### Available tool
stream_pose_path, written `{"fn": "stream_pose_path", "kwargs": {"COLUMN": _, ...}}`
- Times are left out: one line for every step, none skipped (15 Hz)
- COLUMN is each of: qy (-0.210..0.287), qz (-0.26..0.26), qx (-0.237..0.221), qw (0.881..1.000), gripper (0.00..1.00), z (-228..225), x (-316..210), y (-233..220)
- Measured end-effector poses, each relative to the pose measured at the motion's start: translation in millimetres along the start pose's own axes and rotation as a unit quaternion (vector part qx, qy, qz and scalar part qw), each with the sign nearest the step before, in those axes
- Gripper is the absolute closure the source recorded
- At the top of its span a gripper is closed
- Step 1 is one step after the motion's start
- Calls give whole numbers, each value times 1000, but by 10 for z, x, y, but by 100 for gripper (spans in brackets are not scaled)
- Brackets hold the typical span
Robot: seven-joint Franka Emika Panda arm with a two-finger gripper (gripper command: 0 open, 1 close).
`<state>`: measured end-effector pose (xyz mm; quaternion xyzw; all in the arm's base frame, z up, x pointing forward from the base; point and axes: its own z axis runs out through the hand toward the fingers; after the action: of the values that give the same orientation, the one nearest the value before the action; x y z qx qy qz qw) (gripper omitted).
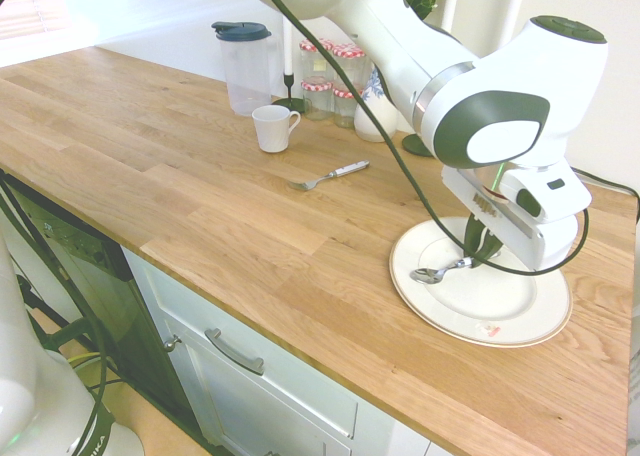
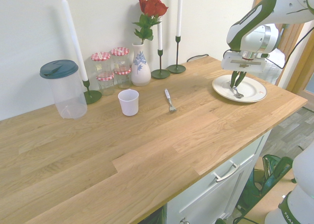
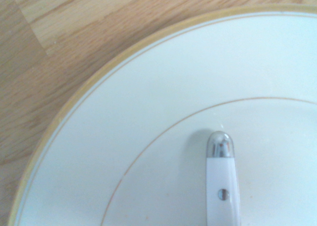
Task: Put the spoon into the plate
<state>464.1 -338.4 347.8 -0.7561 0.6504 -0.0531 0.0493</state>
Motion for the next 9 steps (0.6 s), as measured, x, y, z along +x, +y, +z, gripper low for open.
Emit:
{"fn": "stream_pose_path", "kwargs": {"qy": 1, "qz": -1, "qx": 1, "qw": 1000, "gripper": 0, "z": -7, "x": 3, "y": -5}}
{"fn": "stream_pose_path", "kwargs": {"qy": 1, "qz": -2, "qx": 1, "qw": 1000, "gripper": 0, "z": -11, "x": 5, "y": -7}}
{"fn": "stream_pose_path", "kwargs": {"qy": 1, "qz": -3, "qx": 1, "qw": 1000, "gripper": 0, "z": -14, "x": 8, "y": -8}}
{"fn": "stream_pose_path", "kwargs": {"qy": 1, "qz": -3, "qx": 1, "qw": 1000, "gripper": 0, "z": -17, "x": 11, "y": -7}}
{"fn": "stream_pose_path", "kwargs": {"qy": 2, "qz": -3, "qx": 2, "qw": 1000, "gripper": 0, "z": -30, "x": 19, "y": -9}}
{"fn": "stream_pose_path", "kwargs": {"qy": 4, "qz": -3, "qx": 4, "qw": 1000, "gripper": 0, "z": -55, "x": 30, "y": -14}}
{"fn": "stream_pose_path", "kwargs": {"qy": 7, "qz": -6, "qx": 4, "qw": 1000, "gripper": 0, "z": -88, "x": 40, "y": -19}}
{"fn": "stream_pose_path", "kwargs": {"qy": 10, "qz": -11, "qx": 2, "qw": 1000, "gripper": 0, "z": -134, "x": 46, "y": -14}}
{"fn": "stream_pose_path", "kwargs": {"qy": 15, "qz": -19, "qx": -2, "qw": 1000, "gripper": 0, "z": -216, "x": 48, "y": -2}}
